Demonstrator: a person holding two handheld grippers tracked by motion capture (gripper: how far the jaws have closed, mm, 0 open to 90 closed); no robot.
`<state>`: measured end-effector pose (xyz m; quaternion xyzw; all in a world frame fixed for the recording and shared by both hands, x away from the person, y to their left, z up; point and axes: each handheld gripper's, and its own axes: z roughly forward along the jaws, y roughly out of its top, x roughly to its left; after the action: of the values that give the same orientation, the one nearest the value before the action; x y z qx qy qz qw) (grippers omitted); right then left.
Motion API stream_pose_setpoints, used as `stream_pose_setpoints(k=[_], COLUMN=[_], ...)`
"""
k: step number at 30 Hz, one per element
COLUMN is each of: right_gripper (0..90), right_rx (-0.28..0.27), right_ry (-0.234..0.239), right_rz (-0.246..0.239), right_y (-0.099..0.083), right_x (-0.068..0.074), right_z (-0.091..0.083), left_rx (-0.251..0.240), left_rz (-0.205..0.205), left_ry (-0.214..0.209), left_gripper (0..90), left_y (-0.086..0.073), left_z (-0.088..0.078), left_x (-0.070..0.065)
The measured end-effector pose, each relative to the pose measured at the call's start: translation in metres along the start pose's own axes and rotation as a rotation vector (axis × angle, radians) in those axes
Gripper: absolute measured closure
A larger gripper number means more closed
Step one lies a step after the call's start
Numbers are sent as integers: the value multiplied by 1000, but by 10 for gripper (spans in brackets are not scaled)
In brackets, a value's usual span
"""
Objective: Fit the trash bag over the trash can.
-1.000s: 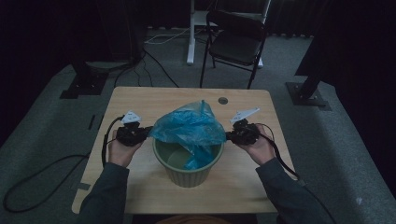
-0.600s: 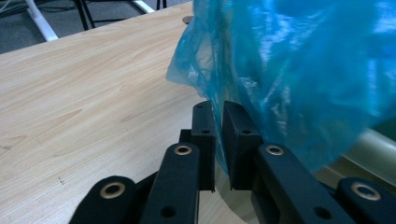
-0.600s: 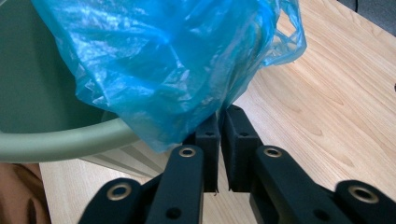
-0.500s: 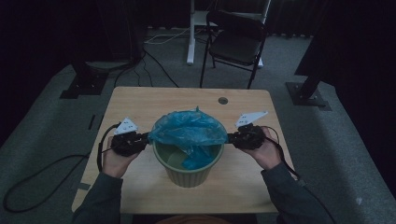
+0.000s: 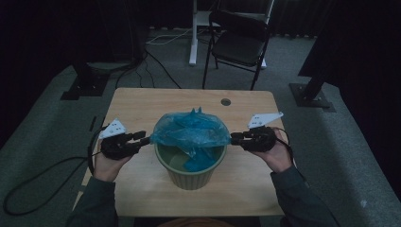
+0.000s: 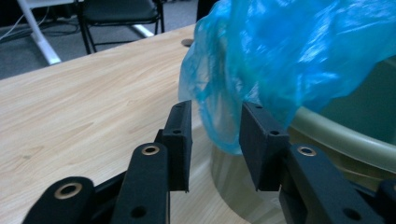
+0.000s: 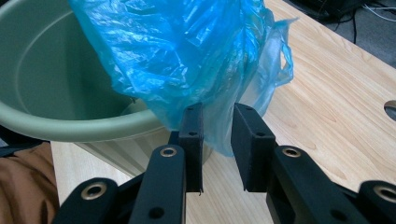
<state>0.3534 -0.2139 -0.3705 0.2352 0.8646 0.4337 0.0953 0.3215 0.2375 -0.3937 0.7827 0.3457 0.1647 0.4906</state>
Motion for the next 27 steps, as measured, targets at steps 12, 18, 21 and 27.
stream_pose_setpoints(k=[12, 18, 21, 27], right_gripper=[651, 612, 605, 611], right_rx=[-38, -32, -35, -38], right_ry=[107, 150, 146, 142], right_rz=[-59, -74, -61, -28], right_y=[-1, 0, 0, 1], right_x=[4, 4, 2, -2], right_z=[-7, -3, -2, 1], left_rx=[-1, 20, 12, -3], left_rz=[60, 63, 56, 30], left_ry=[-112, -131, -129, -155], left_gripper=[572, 571, 571, 579], left_y=[1, -1, -2, 0], left_z=[-1, 1, 1, 4], left_x=[-5, -1, 1, 5])
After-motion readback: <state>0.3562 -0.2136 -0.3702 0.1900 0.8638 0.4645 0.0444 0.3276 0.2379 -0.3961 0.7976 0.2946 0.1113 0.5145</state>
